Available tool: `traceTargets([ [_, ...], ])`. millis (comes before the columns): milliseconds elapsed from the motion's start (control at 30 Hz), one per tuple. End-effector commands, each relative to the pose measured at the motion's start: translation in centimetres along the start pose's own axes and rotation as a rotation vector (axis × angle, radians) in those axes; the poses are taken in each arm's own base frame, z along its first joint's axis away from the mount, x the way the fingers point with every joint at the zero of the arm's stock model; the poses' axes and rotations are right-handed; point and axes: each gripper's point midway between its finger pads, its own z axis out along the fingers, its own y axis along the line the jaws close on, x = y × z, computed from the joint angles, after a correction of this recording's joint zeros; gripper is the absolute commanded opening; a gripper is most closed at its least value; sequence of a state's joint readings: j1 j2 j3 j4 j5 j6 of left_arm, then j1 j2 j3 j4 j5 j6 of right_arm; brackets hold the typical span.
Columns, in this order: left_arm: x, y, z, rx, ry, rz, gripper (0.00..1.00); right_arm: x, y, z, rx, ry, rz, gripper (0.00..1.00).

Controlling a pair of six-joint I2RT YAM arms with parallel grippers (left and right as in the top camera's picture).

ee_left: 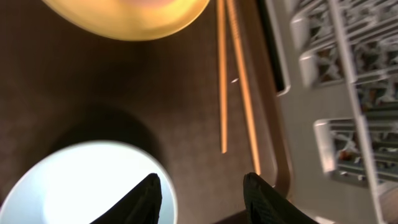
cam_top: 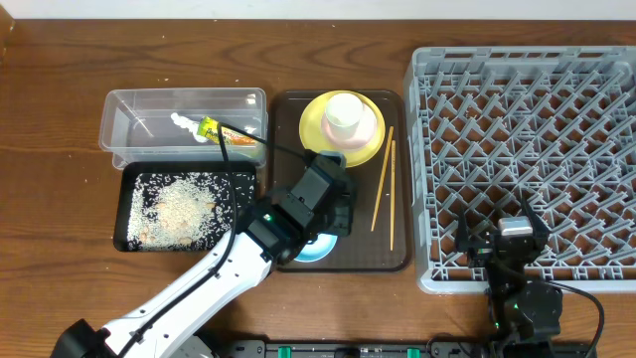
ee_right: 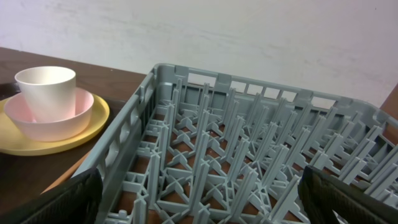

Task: Sort waste into correct bins and load items into the dishwasher rack

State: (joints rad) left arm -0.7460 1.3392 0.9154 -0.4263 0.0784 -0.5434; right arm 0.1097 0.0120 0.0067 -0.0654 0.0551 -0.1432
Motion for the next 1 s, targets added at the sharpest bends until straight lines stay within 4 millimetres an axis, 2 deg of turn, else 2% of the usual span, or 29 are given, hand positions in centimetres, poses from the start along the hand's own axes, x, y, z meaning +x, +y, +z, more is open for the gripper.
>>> traceTargets([
  [0, -0.1, -0.1, 0.4, 0.0, -0.014, 0.021, 0.46, 0.0, 0.0, 0.0, -0.002, -0.003, -0.004, 0.99],
  [167, -1.1, -0.4, 0.4, 0.01, -0.058, 0.022, 0.46, 0.0, 0.0, 0.0, -0.002, -0.003, -0.004, 0.99],
  [367, -1.9, 1.4, 0.2, -0.099, -0.107, 0.104, 0.46, 0.0, 0.0, 0.0, -0.002, -0.002, -0.004, 0.99],
  [800, -2.1, 5.6, -0.2, -0.214, -0.078, 0.039, 0.46, 0.3, 0.2, 0.1, -0.007, 0.013, -0.005, 0.99],
  [967, -2.0, 6.5, -0.4, -0.234, -0.065, 0.026, 0.46, 0.3, 0.2, 0.1, -0.007, 0.014, -0.005, 0.99],
])
